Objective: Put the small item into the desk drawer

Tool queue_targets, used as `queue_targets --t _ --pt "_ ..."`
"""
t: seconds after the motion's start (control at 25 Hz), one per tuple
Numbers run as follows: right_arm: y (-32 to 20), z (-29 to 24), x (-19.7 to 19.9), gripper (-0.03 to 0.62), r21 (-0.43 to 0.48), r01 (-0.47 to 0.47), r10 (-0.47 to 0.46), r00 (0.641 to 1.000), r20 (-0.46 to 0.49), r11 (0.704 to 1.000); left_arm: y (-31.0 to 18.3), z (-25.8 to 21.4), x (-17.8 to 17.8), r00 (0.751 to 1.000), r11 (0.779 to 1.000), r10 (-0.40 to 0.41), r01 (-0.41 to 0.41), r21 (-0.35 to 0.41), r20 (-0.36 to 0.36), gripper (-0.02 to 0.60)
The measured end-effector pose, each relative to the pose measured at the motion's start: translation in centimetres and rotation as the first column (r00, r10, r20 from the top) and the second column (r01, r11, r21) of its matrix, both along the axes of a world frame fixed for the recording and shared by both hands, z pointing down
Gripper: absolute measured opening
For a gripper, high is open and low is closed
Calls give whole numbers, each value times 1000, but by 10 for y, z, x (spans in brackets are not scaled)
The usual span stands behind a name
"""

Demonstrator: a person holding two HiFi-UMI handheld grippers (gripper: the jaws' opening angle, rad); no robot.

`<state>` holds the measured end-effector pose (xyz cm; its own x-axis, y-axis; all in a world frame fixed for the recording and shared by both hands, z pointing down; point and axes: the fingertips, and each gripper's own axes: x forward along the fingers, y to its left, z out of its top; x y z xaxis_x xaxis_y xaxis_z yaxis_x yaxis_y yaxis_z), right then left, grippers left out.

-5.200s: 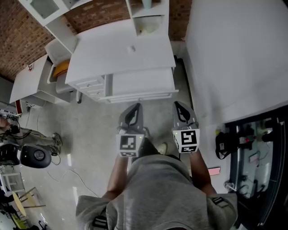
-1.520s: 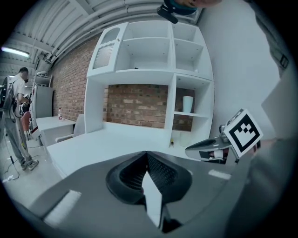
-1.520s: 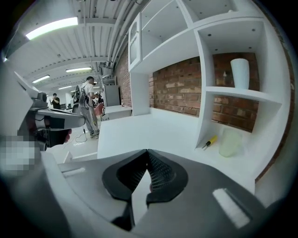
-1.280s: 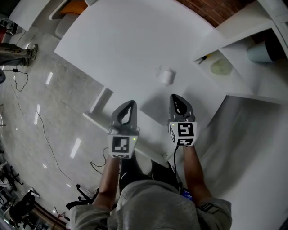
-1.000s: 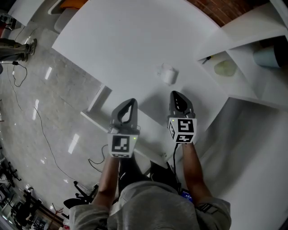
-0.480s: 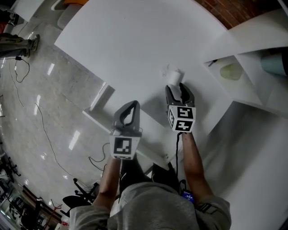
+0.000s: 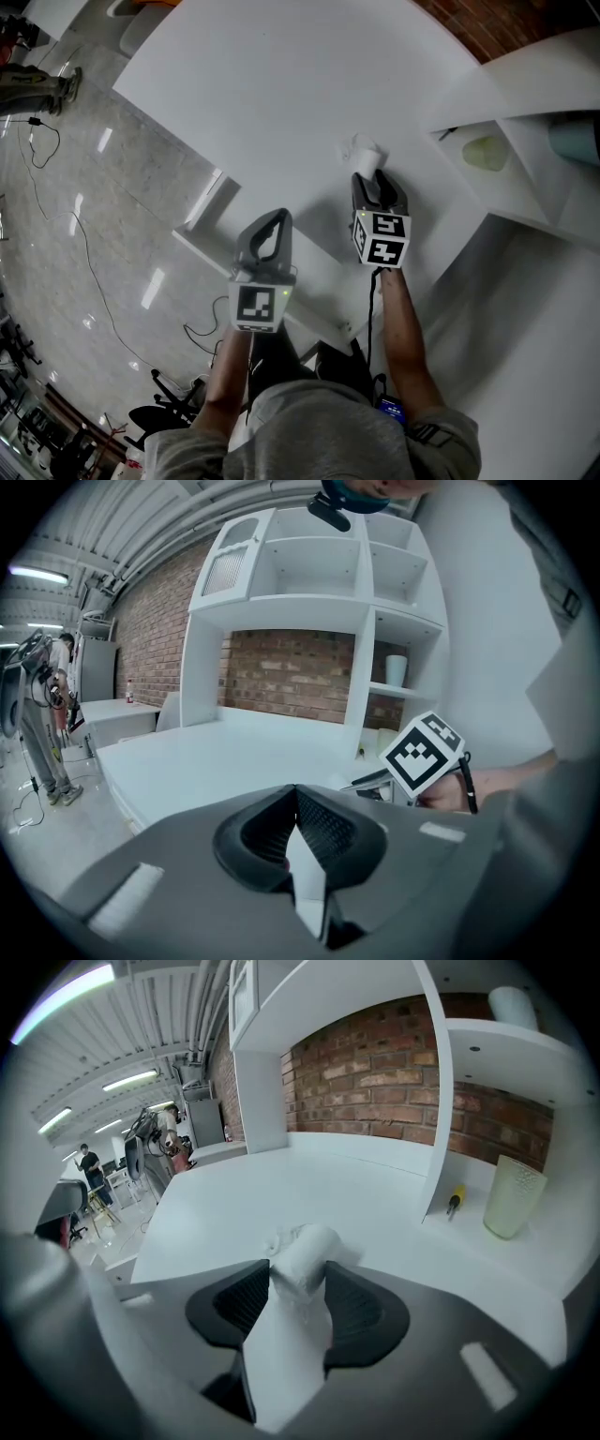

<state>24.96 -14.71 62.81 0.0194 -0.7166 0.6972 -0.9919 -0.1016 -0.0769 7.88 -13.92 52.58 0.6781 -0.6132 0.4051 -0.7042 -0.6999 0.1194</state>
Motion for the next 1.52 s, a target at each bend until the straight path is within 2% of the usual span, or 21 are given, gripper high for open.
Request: queue_targets --t 0.4,0.68,1.16,1.52 --pt "1 1 0 176 -3 -2 2 1000 -20 1000 0 -3 -9 1000 1000 -9 9 11 -2 12" --pt "0 -18 -1 173 41 -1 3 999 -34 999 2 -13 -18 1000 999 -11 11 30 -2 12" --pt "10 -98 -21 172 156 24 -13 997 -71 987 13 -58 -39 1000 995 -10 12 99 -16 12" --pt "35 -165 -58 172 237 81 -59 993 -101 968 35 -90 -60 999 991 -26 31 131 -36 12"
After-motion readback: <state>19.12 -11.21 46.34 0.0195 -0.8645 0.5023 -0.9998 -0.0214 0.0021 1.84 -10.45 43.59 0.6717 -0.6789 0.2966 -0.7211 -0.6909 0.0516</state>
